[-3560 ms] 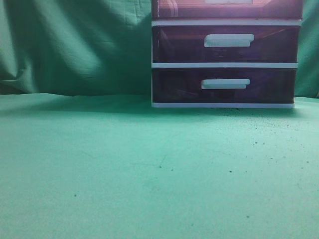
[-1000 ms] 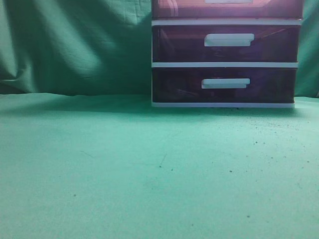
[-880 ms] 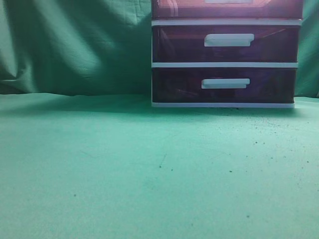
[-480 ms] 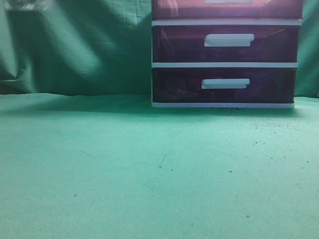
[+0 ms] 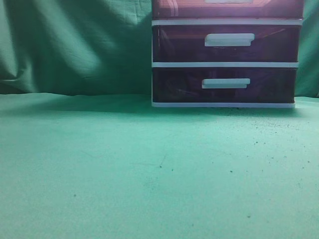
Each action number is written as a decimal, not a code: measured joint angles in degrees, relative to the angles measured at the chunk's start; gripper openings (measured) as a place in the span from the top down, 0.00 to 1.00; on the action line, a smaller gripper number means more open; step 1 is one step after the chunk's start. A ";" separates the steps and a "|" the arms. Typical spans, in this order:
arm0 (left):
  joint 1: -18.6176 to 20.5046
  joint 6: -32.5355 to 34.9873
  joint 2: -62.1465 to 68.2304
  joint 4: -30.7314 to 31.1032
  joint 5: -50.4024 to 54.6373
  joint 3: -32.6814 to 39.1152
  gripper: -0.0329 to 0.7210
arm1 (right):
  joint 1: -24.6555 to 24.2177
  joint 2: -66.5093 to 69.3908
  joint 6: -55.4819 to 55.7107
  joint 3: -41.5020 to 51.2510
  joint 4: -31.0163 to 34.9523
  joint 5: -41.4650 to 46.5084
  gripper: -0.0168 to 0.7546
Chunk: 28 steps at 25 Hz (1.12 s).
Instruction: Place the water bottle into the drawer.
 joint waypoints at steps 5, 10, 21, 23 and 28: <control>-1.07 0.65 0.00 -0.50 2.75 -0.30 0.60 | 0.00 2.43 -8.60 -11.40 -4.93 4.47 0.92; -1.07 0.78 0.00 -0.64 3.30 -0.39 0.60 | 0.00 15.54 -15.70 -26.44 -6.28 16.27 0.92; -1.07 0.78 0.00 0.14 3.30 -0.39 0.60 | 1.33 52.33 -53.15 -42.05 -6.99 4.49 0.92; -1.07 0.60 0.00 1.15 3.30 -0.39 0.60 | 3.06 59.27 -60.65 -44.20 -7.72 -0.22 0.92; -1.07 -3.24 0.00 5.99 4.78 -0.39 0.60 | 6.94 73.91 -74.33 -47.71 -12.12 -15.17 0.70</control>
